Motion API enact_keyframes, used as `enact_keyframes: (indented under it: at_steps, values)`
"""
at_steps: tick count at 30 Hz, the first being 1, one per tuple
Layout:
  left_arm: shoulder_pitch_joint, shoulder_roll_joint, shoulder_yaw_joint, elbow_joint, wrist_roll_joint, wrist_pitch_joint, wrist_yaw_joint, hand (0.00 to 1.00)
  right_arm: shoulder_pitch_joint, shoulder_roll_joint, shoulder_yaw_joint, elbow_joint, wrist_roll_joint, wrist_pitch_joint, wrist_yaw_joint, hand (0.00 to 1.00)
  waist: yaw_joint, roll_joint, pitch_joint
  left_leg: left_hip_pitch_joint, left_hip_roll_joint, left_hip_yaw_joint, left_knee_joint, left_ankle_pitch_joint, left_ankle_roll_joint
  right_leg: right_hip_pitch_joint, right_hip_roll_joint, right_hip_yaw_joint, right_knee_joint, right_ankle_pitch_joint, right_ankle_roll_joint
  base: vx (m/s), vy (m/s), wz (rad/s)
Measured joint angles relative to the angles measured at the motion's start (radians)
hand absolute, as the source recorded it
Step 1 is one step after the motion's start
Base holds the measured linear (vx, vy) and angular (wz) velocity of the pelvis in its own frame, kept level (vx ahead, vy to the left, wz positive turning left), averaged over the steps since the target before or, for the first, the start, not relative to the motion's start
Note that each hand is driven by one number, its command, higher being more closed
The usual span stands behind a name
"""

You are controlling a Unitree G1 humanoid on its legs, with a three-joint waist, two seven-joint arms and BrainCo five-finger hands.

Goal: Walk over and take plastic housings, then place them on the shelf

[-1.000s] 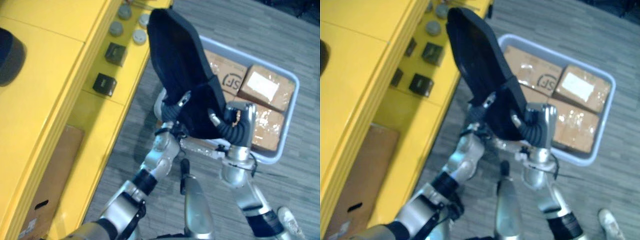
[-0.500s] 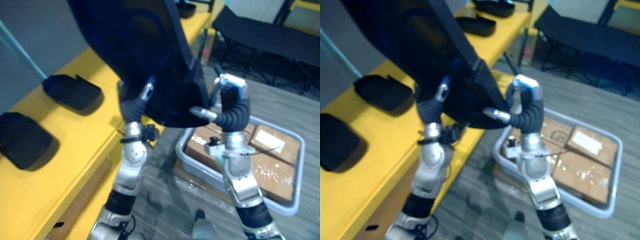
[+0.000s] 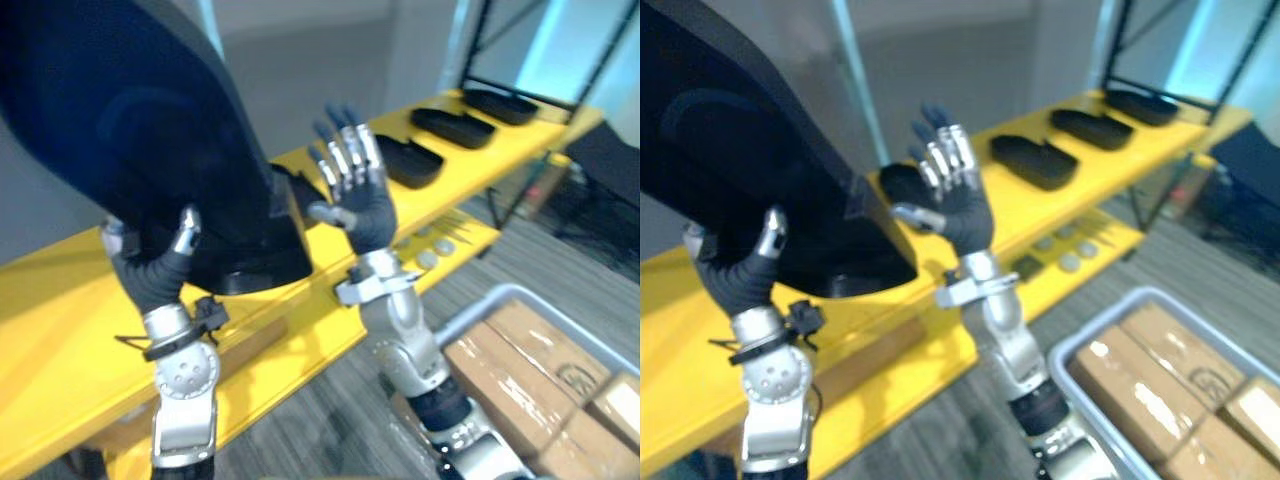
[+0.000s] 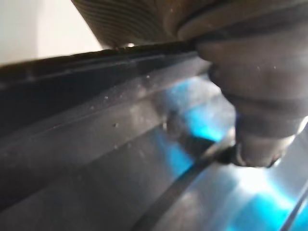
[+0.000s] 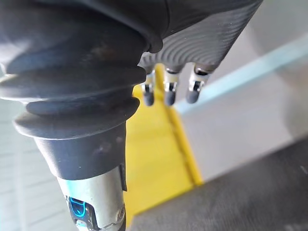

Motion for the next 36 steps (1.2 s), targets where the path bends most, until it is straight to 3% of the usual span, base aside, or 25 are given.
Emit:
enact_keyframes:
  at_steps: [3, 5, 6, 9, 11, 15, 19, 22, 25, 27, 29, 31, 34, 36]
  values:
    - [0.048, -0.001, 0.063, -0.02, 0.036, 0.021, 0.012, 1.0, -0.006, 0.011, 0.011, 0.041, 0.018, 0.005, 0.015, 0.0, 0.033, -0.014, -0.008, -0.014, -0.005, -0.034, -0.01, 0.01, -0.003, 0.004, 0.001, -0.021, -0.005, -0.014, -0.007, -0.05, -0.017, 0.36]
    - [0.068, -0.001, 0.11, -0.031, 0.062, 0.028, 0.025, 1.0, -0.005, 0.011, 0.01, 0.044, 0.019, 0.018, 0.018, 0.0, 0.032, -0.02, -0.012, -0.032, -0.014, -0.059, -0.018, 0.022, -0.005, 0.006, -0.002, -0.042, -0.011, -0.029, 0.001, -0.06, -0.03, 0.34]
    - [0.07, -0.002, 0.132, -0.036, 0.073, 0.032, 0.036, 1.0, -0.003, 0.008, 0.006, 0.044, 0.019, 0.022, 0.02, 0.0, 0.033, -0.039, -0.018, -0.037, -0.015, -0.07, -0.03, 0.031, -0.008, 0.005, 0.0, -0.042, -0.019, -0.034, 0.006, -0.07, -0.046, 0.35]
    - [0.081, -0.03, 0.192, -0.052, 0.104, 0.041, 0.052, 1.0, 0.04, -0.008, -0.021, 0.04, 0.016, 0.028, 0.035, 0.0, 0.033, -0.04, -0.016, -0.045, -0.012, -0.073, -0.036, 0.04, -0.012, -0.003, 0.004, -0.041, -0.019, -0.046, 0.004, -0.05, -0.025, 0.07]
    - [0.099, -0.054, 0.232, -0.064, 0.112, 0.047, 0.061, 1.0, 0.098, -0.029, -0.091, 0.026, 0.007, 0.033, 0.036, 0.0, 0.03, -0.042, -0.017, -0.047, -0.012, -0.07, -0.037, 0.041, -0.012, -0.009, 0.003, -0.038, -0.017, -0.051, 0.002, -0.06, -0.002, -0.05]
    - [0.108, -0.087, 0.346, -0.067, 0.143, 0.063, 0.096, 1.0, 0.281, -0.106, -0.346, -0.06, -0.05, 0.034, 0.014, 0.0, 0.028, -0.046, -0.019, -0.078, -0.006, -0.052, -0.034, 0.044, -0.012, -0.059, 0.004, -0.013, -0.006, -0.049, 0.004, -0.03, 0.011, -0.14]
    - [0.138, -0.114, 0.417, -0.07, 0.151, 0.065, 0.114, 1.0, 0.405, -0.153, -0.49, -0.076, -0.081, 0.034, 0.01, 0.0, -0.004, -0.044, -0.017, -0.075, 0.006, -0.002, -0.031, 0.042, -0.014, -0.098, 0.006, 0.041, 0.01, -0.042, 0.015, 0.02, 0.008, -0.37]
    - [0.143, -0.115, 0.423, -0.07, 0.167, 0.065, 0.11, 1.0, 0.444, -0.146, -0.493, -0.076, -0.083, 0.034, 0.017, 0.0, -0.026, -0.04, -0.015, -0.058, 0.021, 0.045, -0.025, 0.028, -0.019, -0.119, 0.014, 0.096, 0.017, -0.04, 0.016, 0.04, 0.003, -0.5]
    - [0.119, -0.116, 0.421, -0.07, 0.18, 0.06, 0.09, 1.0, 0.453, -0.138, -0.493, -0.081, -0.085, 0.031, 0.02, 0.0, -0.037, -0.029, 0.002, -0.113, 0.021, 0.045, 0.09, -0.02, -0.008, -0.091, 0.016, 0.061, 0.019, -0.041, 0.018, 0.0, 0.014, 0.22]
    - [0.081, -0.119, 0.418, -0.07, 0.179, 0.062, 0.086, 1.0, 0.45, -0.137, -0.494, -0.089, -0.129, 0.028, 0.015, 0.0, -0.056, -0.025, 0.029, -0.192, 0.018, 0.169, 0.168, -0.007, 0.013, -0.063, -0.008, -0.035, 0.023, -0.048, 0.028, -0.06, 0.051, 1.05]
    - [0.085, -0.119, 0.416, -0.07, 0.178, 0.064, 0.087, 1.0, 0.447, -0.127, -0.486, -0.089, -0.16, 0.029, 0.008, 0.0, -0.037, -0.027, 0.044, -0.195, 0.029, 0.251, 0.149, 0.007, 0.036, -0.059, -0.018, -0.05, 0.017, -0.048, 0.032, -0.06, 0.065, 0.49]
    - [0.094, -0.117, 0.411, -0.07, 0.178, 0.068, 0.083, 1.0, 0.447, -0.099, -0.466, -0.089, -0.169, 0.029, 0.006, 0.0, -0.025, -0.027, 0.044, -0.209, 0.009, 0.229, 0.14, 0.012, 0.041, -0.052, -0.027, -0.076, 0.02, -0.048, 0.032, -0.03, 0.066, 0.38]
    - [0.088, -0.107, 0.328, -0.092, 0.18, 0.063, 0.047, 1.0, 0.448, -0.089, -0.485, -0.09, -0.188, 0.03, 0.006, 0.0, -0.054, -0.03, 0.079, -0.248, -0.028, 0.164, 0.165, 0.013, 0.048, -0.053, -0.087, -0.14, 0.165, -0.098, 0.014, -0.01, 0.13, 0.97]
    - [0.079, -0.088, 0.291, -0.093, 0.179, 0.061, 0.037, 1.0, 0.448, -0.09, -0.5, -0.09, -0.188, 0.03, 0.005, 0.0, -0.058, -0.037, 0.093, -0.263, -0.045, 0.135, 0.171, 0.017, 0.054, -0.098, -0.113, -0.06, 0.269, -0.106, -0.004, 0.01, 0.132, 0.74]
